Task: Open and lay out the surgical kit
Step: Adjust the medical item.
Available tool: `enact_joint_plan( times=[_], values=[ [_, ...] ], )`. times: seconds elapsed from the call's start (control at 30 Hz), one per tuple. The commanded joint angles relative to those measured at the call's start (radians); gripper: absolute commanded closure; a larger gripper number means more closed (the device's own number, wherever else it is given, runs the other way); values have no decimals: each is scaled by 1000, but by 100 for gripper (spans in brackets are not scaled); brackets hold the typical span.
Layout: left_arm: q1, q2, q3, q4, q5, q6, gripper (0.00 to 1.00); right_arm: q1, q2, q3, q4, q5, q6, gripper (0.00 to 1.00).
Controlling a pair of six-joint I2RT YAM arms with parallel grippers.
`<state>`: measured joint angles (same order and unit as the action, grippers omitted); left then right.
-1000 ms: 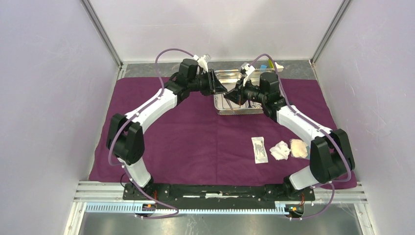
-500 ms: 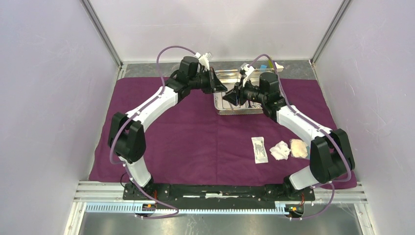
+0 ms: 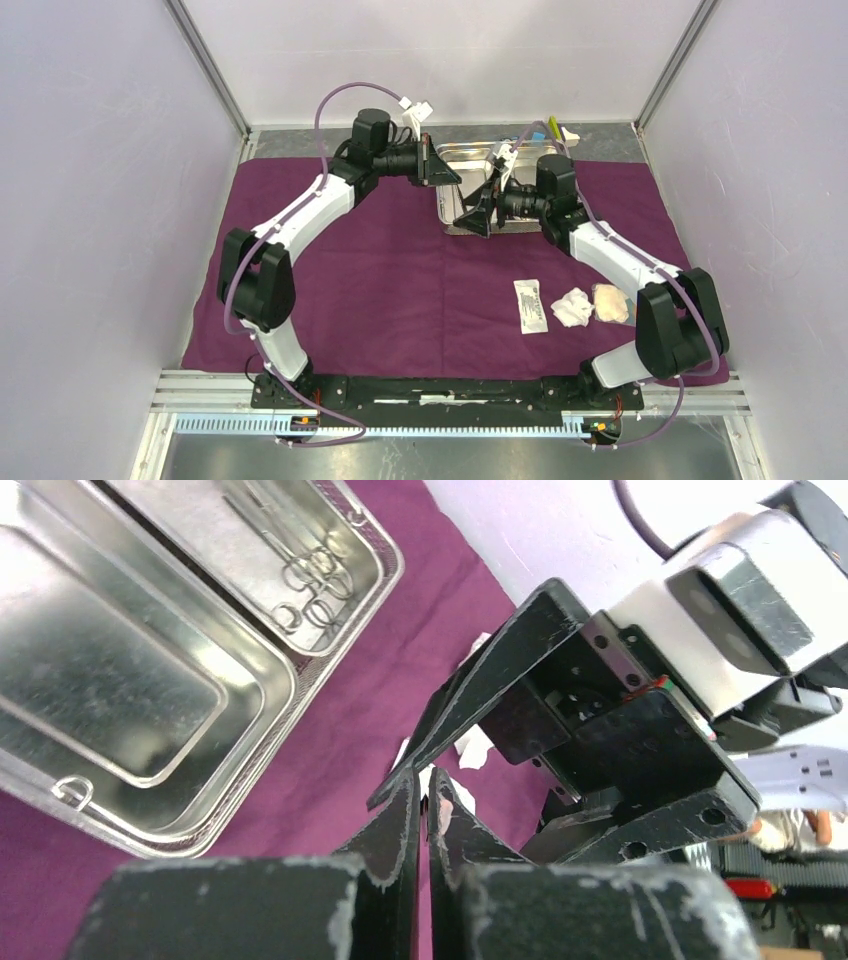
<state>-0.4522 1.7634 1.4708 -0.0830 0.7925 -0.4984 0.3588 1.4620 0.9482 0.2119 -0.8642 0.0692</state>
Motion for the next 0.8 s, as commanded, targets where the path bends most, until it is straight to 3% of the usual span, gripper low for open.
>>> enact_joint_plan(
  times=[0.0, 0.17, 0.53, 0.7, 0.77],
  values=[
    [-5, -56, -44, 146, 166, 87, 98, -1, -11, -23, 56, -159, -27, 28],
    [-5, -81, -76, 187, 211, 130, 98, -3, -10, -60, 111, -253, -13, 41],
    [-5, -112, -146, 293, 296, 118, 98, -4, -2, -72, 124, -301, -13, 72],
    [-5, -114, -156, 314, 301, 113, 98, -5, 13, -72, 136, -291, 0, 98],
    [-4, -118, -162, 325, 303, 108, 86, -6, 16, -77, 159, -283, 24, 100]
  ],
)
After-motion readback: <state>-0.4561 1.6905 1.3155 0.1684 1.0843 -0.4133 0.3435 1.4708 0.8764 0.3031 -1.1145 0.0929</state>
